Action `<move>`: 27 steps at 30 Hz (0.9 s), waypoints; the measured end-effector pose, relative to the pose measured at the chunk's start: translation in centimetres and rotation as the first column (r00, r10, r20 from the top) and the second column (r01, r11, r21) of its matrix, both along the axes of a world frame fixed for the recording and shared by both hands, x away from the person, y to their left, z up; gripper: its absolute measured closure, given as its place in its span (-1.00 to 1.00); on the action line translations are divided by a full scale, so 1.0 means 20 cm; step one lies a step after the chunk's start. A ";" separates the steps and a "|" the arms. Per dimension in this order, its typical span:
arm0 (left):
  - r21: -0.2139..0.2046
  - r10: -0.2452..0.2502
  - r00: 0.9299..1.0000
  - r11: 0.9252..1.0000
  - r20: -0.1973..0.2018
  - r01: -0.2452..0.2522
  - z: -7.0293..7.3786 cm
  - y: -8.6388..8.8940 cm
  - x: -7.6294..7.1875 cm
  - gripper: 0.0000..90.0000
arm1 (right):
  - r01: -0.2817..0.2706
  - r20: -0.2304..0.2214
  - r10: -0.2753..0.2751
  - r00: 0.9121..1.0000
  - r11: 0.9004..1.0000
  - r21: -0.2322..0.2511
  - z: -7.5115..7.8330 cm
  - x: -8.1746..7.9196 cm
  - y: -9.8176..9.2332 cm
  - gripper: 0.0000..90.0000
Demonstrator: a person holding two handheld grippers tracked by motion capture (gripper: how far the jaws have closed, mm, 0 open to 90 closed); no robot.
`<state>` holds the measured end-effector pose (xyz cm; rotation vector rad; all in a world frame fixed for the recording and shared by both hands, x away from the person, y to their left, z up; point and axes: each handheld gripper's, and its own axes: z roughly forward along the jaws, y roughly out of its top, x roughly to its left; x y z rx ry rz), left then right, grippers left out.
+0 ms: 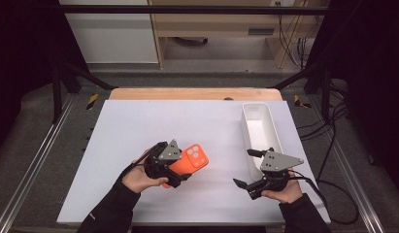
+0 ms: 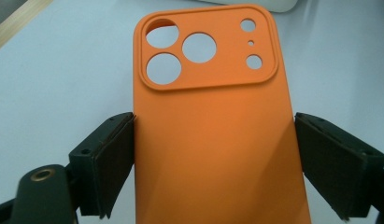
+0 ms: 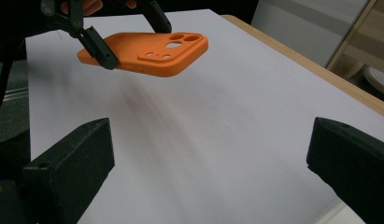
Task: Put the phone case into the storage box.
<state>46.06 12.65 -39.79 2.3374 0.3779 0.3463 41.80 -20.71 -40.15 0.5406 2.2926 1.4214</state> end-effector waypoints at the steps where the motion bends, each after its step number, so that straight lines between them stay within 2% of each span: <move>1: 0.005 -0.004 1.000 1.000 0.003 0.004 0.00 0.00 0.00 -0.69 | -0.006 0.001 0.006 1.000 1.000 -0.005 0.00 0.00 0.01 -0.97; 8: 0.021 -0.026 1.000 0.999 0.014 0.026 -0.01 -0.02 -0.02 -0.69 | -0.035 0.000 0.035 0.999 0.999 -0.038 -0.01 -0.01 0.06 -0.97; 13: 0.025 -0.048 0.999 0.999 0.026 0.047 -0.01 -0.04 -0.04 -0.69 | -0.042 0.002 0.042 0.999 0.998 -0.045 -0.01 -0.01 0.07 -0.96; 22: 0.049 -0.091 0.994 0.995 0.055 0.088 -0.01 -0.07 -0.07 -0.69 | -0.075 0.013 0.077 0.997 0.993 -0.090 0.01 -0.02 0.12 -0.96; 27: 0.056 -0.106 0.992 0.993 0.069 0.103 -0.01 -0.08 -0.08 -0.69 | -0.092 0.014 0.094 0.996 0.991 -0.099 0.02 -0.02 0.13 -0.95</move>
